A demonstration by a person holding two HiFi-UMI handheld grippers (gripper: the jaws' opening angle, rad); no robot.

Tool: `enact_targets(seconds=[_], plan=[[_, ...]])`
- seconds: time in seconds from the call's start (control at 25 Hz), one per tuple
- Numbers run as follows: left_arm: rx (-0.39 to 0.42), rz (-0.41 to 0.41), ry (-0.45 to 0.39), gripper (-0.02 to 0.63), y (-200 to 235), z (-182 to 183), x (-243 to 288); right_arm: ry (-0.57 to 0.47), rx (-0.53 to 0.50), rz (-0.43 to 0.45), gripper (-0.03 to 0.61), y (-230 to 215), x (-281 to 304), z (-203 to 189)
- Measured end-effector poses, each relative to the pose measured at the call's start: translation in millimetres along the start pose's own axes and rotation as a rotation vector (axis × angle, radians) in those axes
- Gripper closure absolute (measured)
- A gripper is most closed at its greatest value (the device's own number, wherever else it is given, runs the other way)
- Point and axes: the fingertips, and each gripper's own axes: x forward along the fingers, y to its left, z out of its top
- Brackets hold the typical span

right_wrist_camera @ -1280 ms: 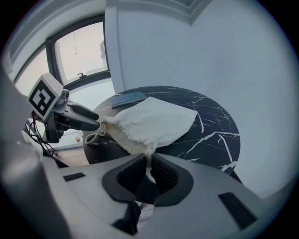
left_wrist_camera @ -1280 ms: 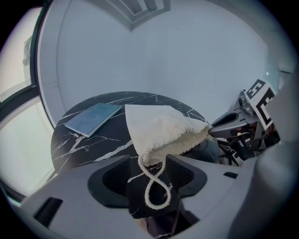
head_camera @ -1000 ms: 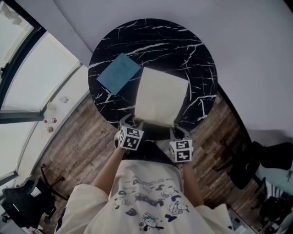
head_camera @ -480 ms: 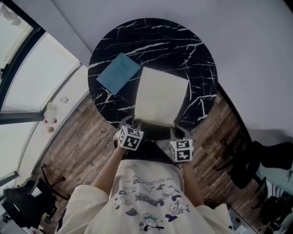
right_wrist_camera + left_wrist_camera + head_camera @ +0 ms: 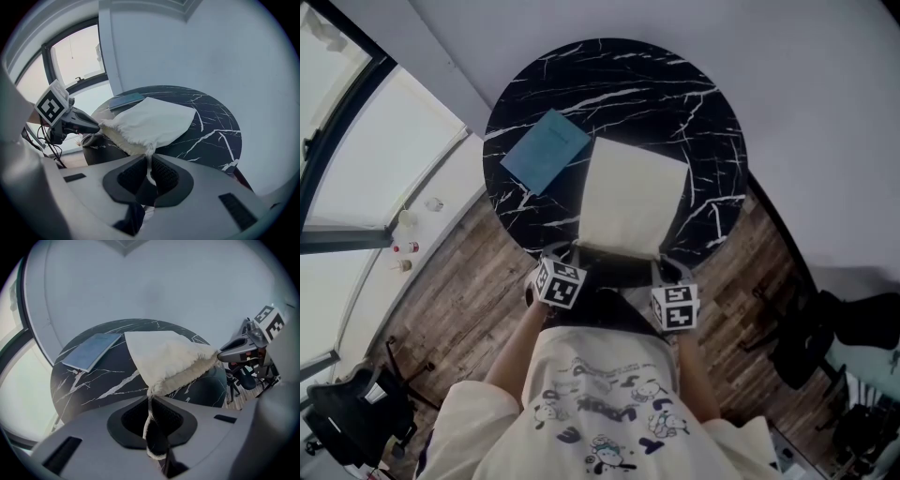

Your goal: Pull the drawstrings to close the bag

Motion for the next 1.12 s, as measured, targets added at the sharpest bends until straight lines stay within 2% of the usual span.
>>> enact_targets(seconds=[0.16, 0.28, 0.4, 0.48, 0.56, 0.68, 0.92, 1.0, 1.12], plan=[[0.072, 0.058, 0.003, 0.548, 2, 4, 1, 0.004, -0.002, -0.005, 0.535, 1, 0, 0], [0.102, 0.066, 0.031, 0.549, 0, 1, 6, 0.012, 0.008, -0.002, 0.535, 2, -1, 1], [0.033, 0.036, 0.077, 0.563, 0, -5, 7, 0.016, -0.002, -0.011, 0.535, 2, 0, 1], [-0.074, 0.016, 0.101, 0.565, 3, -6, 6, 0.024, -0.024, -0.030, 0.535, 1, 0, 0], [-0.161, 0.032, 0.094, 0.568, 10, -4, 3, 0.032, -0.043, -0.051, 0.537, -1, -1, -3], [-0.152, 0.083, 0.084, 0.568, 20, -1, -1, 0.038, -0.038, -0.075, 0.540, -5, -3, -6], [-0.155, 0.097, 0.075, 0.568, 27, 0, -5, 0.070, 0.000, -0.034, 0.551, -7, 0, -11], [-0.161, 0.106, 0.078, 0.568, 28, -1, -6, 0.090, 0.000, -0.066, 0.552, -11, 1, -14], [-0.212, 0.117, 0.075, 0.568, 31, -3, -7, 0.109, 0.012, -0.127, 0.554, -19, 3, -17]])
